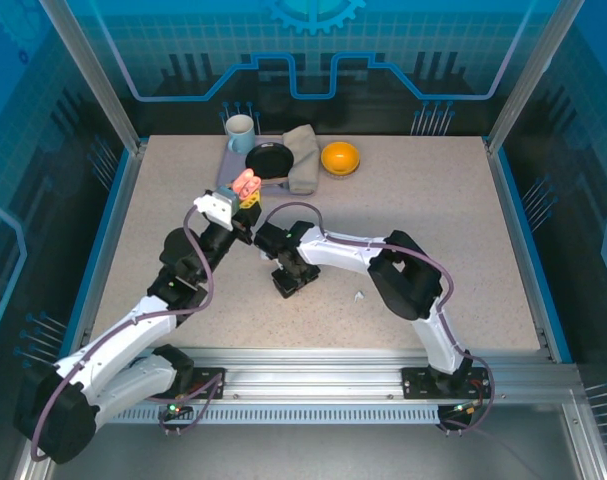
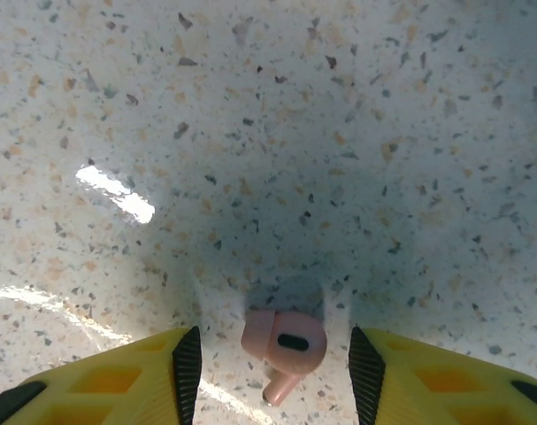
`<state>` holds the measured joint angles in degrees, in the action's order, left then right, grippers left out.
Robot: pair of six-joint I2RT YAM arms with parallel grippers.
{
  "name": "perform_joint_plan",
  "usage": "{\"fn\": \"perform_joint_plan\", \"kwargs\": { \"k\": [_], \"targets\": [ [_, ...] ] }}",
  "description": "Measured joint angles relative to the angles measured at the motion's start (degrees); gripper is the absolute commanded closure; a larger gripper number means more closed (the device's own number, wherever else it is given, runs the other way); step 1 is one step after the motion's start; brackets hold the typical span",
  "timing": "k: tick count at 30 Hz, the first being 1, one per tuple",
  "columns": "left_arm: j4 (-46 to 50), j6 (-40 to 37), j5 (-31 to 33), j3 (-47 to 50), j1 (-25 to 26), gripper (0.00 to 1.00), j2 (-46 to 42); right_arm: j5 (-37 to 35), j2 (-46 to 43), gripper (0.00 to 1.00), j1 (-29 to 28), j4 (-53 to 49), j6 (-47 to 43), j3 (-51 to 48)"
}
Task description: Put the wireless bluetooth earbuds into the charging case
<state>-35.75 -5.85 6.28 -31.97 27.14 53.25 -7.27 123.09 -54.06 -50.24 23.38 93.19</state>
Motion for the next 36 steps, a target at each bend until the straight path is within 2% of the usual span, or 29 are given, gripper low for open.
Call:
{"fn": "perform_joint_plan", "kwargs": {
  "k": [19,36],
  "targets": [
    [0.57,1.42,-0.02,0.37,-0.04,1.00,-0.07,-0.52,1.86,0.57,0.35,-0.31,0.46,1.84],
    [0.61,1.46,-0.07,0.37,-0.04,1.00,0.42,0.48,0.22,0.70,1.38,2.10,1.88,-0.98]
  ]
}}
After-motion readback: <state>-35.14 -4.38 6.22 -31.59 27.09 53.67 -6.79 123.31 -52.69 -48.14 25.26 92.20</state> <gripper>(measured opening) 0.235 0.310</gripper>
